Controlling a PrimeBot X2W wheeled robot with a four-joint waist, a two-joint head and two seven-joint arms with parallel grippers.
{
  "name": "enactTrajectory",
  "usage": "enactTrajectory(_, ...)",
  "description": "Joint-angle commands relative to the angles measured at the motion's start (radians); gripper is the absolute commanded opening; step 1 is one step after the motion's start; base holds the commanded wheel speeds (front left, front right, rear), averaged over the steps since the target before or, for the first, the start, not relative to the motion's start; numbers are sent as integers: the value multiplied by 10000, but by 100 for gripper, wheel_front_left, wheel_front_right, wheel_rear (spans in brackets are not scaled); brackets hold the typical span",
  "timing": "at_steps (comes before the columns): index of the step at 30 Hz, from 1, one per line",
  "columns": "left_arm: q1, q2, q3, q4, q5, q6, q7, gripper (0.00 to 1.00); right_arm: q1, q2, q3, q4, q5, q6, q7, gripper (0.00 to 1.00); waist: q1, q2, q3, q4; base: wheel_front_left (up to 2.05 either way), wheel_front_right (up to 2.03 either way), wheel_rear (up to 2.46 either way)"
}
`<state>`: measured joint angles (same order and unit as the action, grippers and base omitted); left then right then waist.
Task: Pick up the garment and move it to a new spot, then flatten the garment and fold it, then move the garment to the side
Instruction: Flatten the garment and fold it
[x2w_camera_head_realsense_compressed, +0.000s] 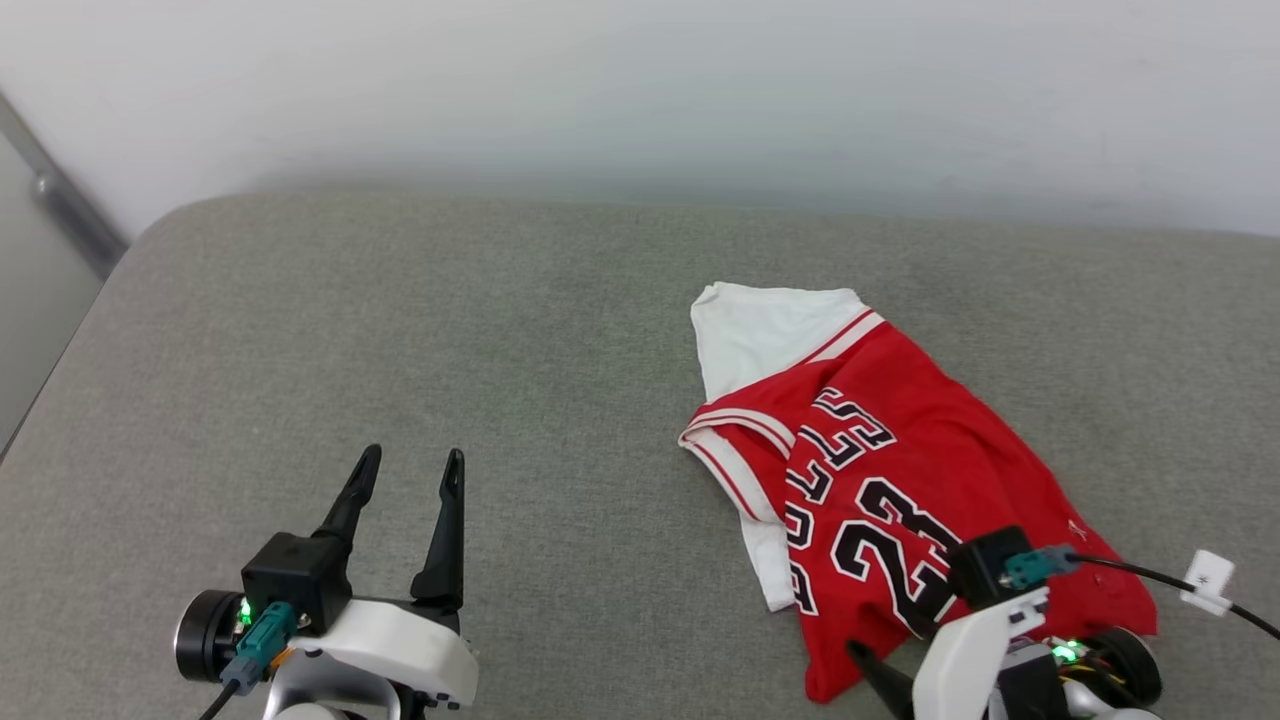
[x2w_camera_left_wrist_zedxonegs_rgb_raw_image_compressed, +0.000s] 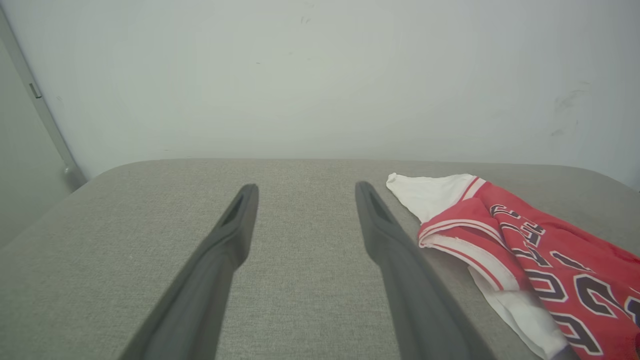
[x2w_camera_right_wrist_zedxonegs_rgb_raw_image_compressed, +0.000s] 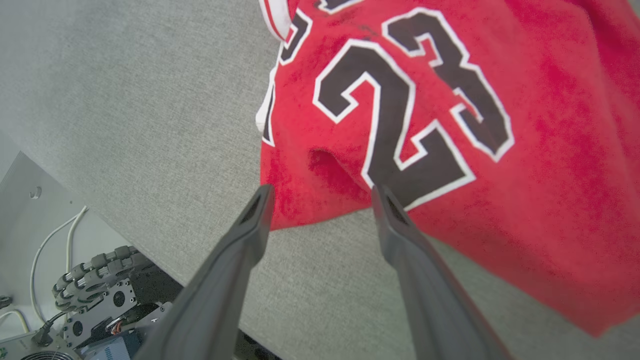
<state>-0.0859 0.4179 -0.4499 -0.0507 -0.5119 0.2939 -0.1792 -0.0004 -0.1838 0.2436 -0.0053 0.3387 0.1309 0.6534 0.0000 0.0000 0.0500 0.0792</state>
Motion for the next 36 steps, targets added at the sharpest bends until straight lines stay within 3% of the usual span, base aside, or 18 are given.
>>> enactTrajectory(1,-114,-18,-8,-22,69,-27,-45,100,-197,-10,87,72,122,-3,88,100,0,0,122,118,0,0,0)
enactTrajectory(13,-589,-219,-67,256,44,-188,-282,100,-1129,65,1236,2992,480,-3,288,100,0,0,863,697,0,0,0)
enactTrajectory(14,-608,-229,-61,282,36,-170,-296,100,-1114,88,1290,3168,546,-3,308,72,0,0,885,705,0,0,0)
enactTrajectory(15,-626,-243,-54,303,30,-160,-323,100,-1140,73,1359,3266,575,-3,312,20,0,0,901,705,0,0,0)
enactTrajectory(16,-642,-254,-47,318,27,-149,-338,100,-1186,37,1389,3300,621,-3,314,0,0,0,910,700,0,0,0)
enactTrajectory(20,-584,-231,21,377,-21,-122,-392,100,-1572,-229,891,2234,493,-3,-222,0,0,0,889,594,0,0,0)
enactTrajectory(25,-522,-252,49,398,-72,-147,-466,100,-1850,-573,-494,512,-93,-3,-702,0,0,0,878,417,0,0,0)
enactTrajectory(29,-591,-298,43,390,-98,-171,-516,100,-2173,-573,-1849,-135,-382,-5,-656,0,0,0,988,306,0,0,0)
enactTrajectory(34,-820,-354,-47,386,-24,-284,-544,100,-2709,-496,-3643,633,-552,-3,-591,0,0,0,1364,343,0,0,0)
enactTrajectory(36,-1042,-405,-101,476,1,-357,-596,100,-2945,-358,-4699,2037,-542,-3,-618,0,0,0,1718,485,0,0,0)
